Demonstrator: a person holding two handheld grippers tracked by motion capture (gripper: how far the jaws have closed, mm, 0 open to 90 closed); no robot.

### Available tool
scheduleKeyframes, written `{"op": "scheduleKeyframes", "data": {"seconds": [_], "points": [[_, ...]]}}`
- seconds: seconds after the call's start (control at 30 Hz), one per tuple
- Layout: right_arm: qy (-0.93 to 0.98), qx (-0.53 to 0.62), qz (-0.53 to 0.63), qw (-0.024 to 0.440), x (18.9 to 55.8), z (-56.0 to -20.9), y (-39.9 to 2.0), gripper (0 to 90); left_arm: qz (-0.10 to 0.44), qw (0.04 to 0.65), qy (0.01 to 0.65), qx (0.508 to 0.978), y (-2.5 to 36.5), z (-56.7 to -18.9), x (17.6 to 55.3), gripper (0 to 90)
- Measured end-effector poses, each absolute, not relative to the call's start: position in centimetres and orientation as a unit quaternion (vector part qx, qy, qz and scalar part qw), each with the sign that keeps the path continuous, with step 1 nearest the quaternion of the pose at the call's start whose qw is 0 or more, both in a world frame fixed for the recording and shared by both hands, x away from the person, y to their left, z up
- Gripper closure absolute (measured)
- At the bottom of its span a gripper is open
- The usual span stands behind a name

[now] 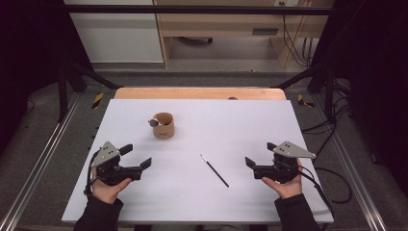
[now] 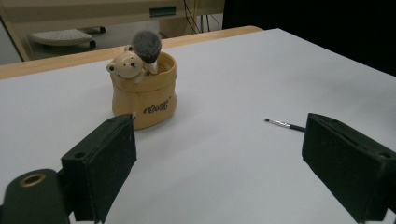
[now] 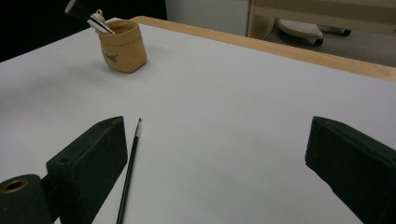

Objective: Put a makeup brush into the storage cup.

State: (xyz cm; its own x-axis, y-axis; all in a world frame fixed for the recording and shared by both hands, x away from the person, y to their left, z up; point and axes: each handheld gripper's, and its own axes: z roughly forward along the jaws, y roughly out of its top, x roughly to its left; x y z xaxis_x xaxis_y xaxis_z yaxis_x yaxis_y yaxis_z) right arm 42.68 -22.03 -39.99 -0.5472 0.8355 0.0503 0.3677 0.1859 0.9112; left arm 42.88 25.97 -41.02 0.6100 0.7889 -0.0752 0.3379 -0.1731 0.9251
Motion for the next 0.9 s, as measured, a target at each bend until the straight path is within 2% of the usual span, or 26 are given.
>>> {"op": "scheduleKeyframes", "data": {"seconds": [0.9], "points": [[0.74,0.404,0.485,0.23,42.9,-40.0,-21.1,6.6,0.203,0.506,0.401,0.736,26.8,-42.7,42.8,9.0]]}}
